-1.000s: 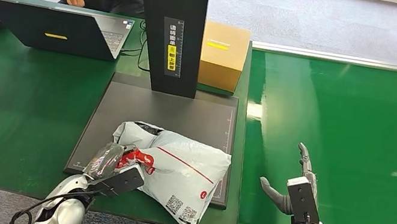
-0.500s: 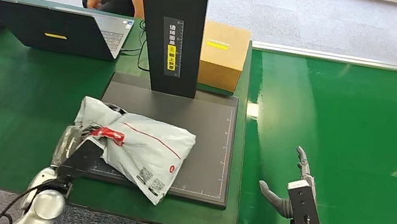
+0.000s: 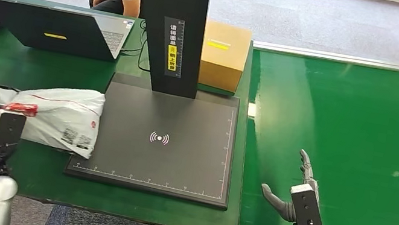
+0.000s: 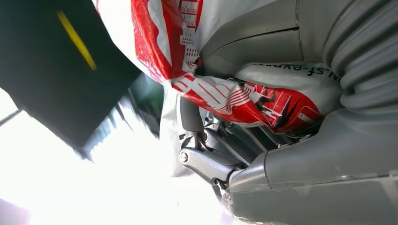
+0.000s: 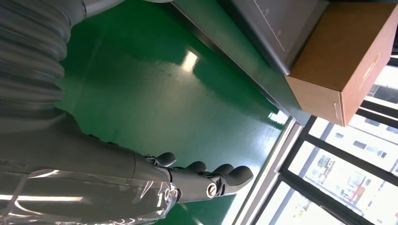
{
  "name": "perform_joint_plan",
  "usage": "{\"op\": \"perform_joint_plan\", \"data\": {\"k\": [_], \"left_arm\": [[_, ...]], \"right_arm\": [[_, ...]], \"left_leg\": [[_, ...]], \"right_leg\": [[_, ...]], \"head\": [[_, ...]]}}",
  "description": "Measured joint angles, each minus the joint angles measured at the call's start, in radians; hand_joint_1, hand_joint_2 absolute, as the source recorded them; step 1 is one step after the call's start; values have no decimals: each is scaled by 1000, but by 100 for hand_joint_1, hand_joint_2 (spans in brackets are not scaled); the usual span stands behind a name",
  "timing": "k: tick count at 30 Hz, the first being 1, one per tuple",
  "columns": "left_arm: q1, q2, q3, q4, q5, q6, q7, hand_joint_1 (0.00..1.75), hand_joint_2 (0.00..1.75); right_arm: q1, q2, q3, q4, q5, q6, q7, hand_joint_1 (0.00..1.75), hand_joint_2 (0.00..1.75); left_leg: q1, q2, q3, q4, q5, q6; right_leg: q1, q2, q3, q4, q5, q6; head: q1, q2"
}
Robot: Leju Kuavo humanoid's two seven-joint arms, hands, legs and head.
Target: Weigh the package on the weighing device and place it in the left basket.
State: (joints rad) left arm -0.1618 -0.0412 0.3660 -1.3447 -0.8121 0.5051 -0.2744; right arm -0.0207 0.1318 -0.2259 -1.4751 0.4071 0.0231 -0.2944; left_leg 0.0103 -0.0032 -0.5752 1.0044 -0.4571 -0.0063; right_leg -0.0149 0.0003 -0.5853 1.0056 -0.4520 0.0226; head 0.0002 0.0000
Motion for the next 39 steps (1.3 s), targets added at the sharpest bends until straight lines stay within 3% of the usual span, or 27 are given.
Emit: {"op": "perform_joint_plan", "data": {"k": [3,6,13,18,26,27,30,31,35,39], "left_arm": [[-36,25,90,55,9,107,-8,175,175],[-67,41,194,121,5,172,-67,175,175],[-130,21,439,190,-112,189,-199,175,175],[-144,9,508,208,-121,189,-205,175,175],[-156,-2,547,225,-121,189,-207,175,175],[-157,-3,549,227,-121,189,-207,156,175],[-160,-5,554,231,-119,189,-206,25,175],[-162,-6,554,235,-114,189,-206,0,175],[-159,-6,513,254,-30,181,-193,0,175],[-134,-9,399,250,100,153,-185,0,175]], "right_arm": [[1,1,0,-4,0,-2,1,0,175],[3,3,0,-7,-3,-7,2,0,175],[3,6,2,-8,-7,-18,4,0,175],[3,7,3,-8,-7,-18,4,0,175],[3,7,3,-10,-7,-18,4,0,175],[3,8,3,-10,-7,-18,4,0,175],[3,8,3,-10,-7,-18,4,0,175],[3,8,3,-10,-7,-18,4,0,175],[3,8,6,-10,-15,-18,5,0,175],[3,8,23,-10,-25,-17,0,0,175]], "left_leg": [[0,0,0,0,0,0],[0,0,0,0,0,0],[1,0,0,0,0,0],[0,0,0,0,0,0],[0,0,0,0,0,0],[0,0,0,0,0,0],[0,0,0,0,0,0],[0,0,0,0,0,0],[0,0,0,0,0,0],[0,0,0,0,0,0]], "right_leg": [[0,0,0,0,0,0],[1,0,0,0,0,0],[0,0,0,0,0,0],[0,0,0,0,0,0],[1,0,0,0,0,0],[1,0,0,0,0,0],[0,0,0,0,0,0],[0,0,0,0,0,0],[0,0,0,0,0,0],[0,-1,0,0,0,0]], "head": [[0,0],[0,0],[0,0],[0,0],[0,0],[0,0],[0,0],[0,0],[0,0],[0,0]]}}
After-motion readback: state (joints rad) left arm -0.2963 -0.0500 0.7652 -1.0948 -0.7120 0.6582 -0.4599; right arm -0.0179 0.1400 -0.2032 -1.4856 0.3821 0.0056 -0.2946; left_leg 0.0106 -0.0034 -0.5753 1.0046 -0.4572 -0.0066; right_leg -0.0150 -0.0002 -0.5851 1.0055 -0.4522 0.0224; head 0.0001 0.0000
